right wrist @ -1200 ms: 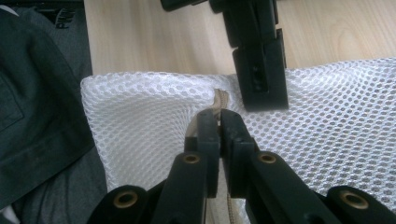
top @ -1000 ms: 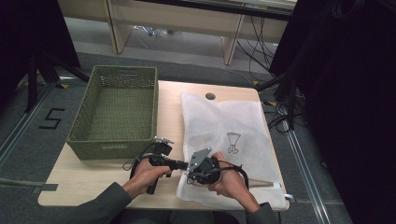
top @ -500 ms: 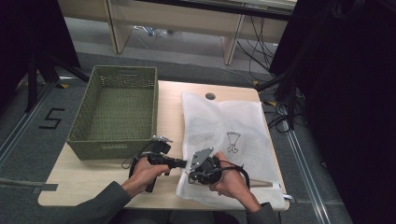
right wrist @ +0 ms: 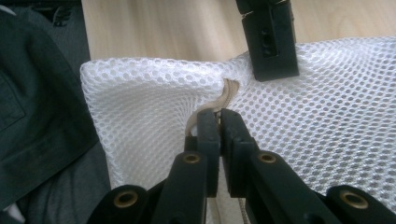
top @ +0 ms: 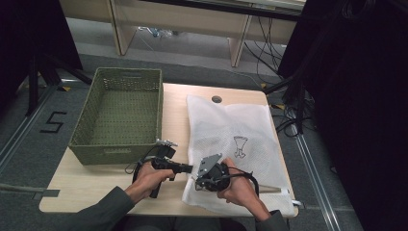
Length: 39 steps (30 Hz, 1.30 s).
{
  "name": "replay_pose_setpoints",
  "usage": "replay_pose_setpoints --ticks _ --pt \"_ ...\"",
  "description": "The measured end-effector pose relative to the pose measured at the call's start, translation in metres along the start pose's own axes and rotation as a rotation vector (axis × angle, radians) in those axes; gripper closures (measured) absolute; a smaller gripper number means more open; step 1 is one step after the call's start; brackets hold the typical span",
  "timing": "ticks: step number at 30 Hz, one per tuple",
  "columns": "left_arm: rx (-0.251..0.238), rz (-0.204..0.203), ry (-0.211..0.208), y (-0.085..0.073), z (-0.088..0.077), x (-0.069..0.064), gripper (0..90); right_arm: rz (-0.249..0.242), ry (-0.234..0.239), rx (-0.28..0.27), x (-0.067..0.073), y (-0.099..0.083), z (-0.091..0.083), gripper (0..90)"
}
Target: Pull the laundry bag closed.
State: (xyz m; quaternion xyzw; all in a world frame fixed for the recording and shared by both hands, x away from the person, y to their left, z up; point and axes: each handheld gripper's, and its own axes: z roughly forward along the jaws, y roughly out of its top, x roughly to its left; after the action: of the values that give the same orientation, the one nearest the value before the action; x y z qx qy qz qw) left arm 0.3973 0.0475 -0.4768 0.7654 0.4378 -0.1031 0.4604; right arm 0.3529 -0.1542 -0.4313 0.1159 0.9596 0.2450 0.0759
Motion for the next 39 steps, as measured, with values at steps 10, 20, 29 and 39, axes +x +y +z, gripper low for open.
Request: replay_pose_setpoints --ticks 10,20,29,39 --pt "-0.011 -0.012 -0.007 -0.001 0.001 0.003 87.9 0.067 0.035 -0.062 -0.009 -0.008 0.002 88.1" --pt "-0.015 -0.021 -0.021 -0.002 0.001 0.003 87.5 0.117 0.054 -0.095 -0.013 -0.010 0.003 86.1" --pt "-0.016 -0.022 -0.025 -0.002 0.001 0.003 87.2 0.126 0.065 -0.094 -0.013 -0.011 0.002 86.5" --pt "-0.015 -0.020 -0.022 -0.002 0.001 0.003 87.2 0.117 0.060 -0.082 -0.011 -0.011 0.000 87.5"
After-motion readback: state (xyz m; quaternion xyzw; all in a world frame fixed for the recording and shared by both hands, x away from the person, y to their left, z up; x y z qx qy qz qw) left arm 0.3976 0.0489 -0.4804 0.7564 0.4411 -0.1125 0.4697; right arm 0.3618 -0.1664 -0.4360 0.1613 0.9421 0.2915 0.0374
